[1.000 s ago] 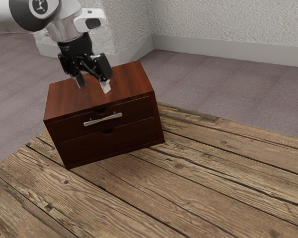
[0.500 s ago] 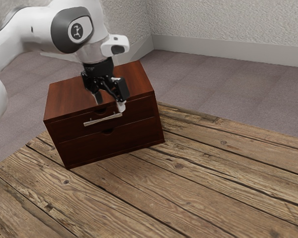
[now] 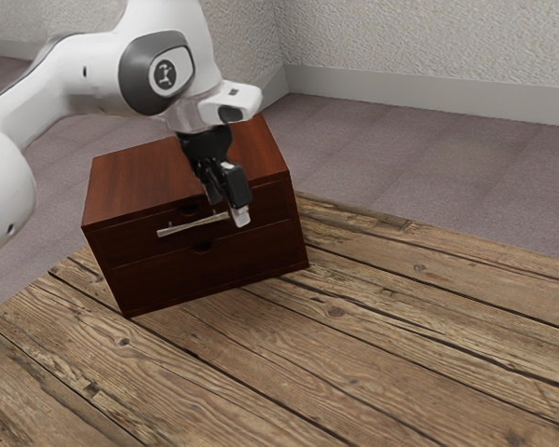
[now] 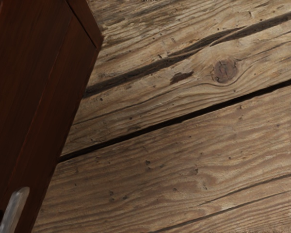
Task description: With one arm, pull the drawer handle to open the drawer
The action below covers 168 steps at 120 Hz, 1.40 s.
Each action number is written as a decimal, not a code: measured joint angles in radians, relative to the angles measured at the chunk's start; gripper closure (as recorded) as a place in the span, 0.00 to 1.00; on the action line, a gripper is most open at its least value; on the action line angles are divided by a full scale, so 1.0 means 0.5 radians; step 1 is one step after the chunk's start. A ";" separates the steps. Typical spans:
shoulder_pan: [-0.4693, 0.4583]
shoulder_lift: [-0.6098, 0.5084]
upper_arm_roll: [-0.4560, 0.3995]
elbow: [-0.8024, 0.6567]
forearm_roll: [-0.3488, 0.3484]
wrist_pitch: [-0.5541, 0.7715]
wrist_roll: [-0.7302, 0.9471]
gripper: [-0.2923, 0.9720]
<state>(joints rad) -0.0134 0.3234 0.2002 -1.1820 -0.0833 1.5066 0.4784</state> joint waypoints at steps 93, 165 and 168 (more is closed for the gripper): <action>-0.169 -0.428 0.030 -0.639 0.146 0.272 0.687 0.23; -0.198 -0.683 0.088 -1.060 0.333 0.446 0.843 0.23; -0.194 -0.683 0.090 -1.075 0.359 0.472 0.841 0.23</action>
<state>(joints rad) -0.1105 -0.0180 0.2453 -1.7196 0.0960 1.7428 0.8990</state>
